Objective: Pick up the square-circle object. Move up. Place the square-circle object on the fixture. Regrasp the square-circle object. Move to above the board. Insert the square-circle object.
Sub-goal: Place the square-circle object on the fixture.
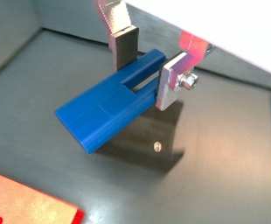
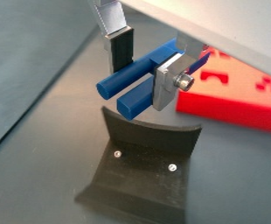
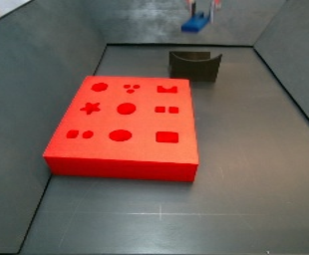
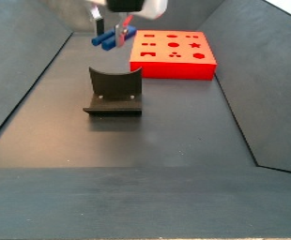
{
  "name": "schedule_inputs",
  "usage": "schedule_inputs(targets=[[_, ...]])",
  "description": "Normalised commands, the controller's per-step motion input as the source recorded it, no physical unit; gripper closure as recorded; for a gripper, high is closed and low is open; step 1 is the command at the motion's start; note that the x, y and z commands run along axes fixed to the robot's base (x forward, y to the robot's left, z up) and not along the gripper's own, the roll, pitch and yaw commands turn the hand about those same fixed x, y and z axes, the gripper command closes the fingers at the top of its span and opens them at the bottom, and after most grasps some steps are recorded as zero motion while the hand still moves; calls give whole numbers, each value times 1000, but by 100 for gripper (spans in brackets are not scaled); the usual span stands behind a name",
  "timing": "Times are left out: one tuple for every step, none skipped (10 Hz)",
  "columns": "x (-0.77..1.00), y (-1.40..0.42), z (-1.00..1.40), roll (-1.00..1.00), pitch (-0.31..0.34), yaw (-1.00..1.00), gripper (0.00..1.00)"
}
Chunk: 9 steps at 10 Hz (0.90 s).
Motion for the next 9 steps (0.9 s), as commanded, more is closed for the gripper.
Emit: schedule_inputs(targets=[[-76, 665, 442, -852, 218, 1000, 100], [-32, 471, 249, -901, 258, 1000, 100], [34, 215, 64, -993, 349, 1000, 100], [58, 93, 46, -1000, 425, 927, 100], [64, 72, 36, -1000, 537, 841, 100], [74, 62, 19, -855, 569, 609, 100], [91, 53, -4, -619, 558, 285, 100], [101, 52, -11, -447, 525, 95, 100], [102, 43, -2, -307, 464, -24, 100]])
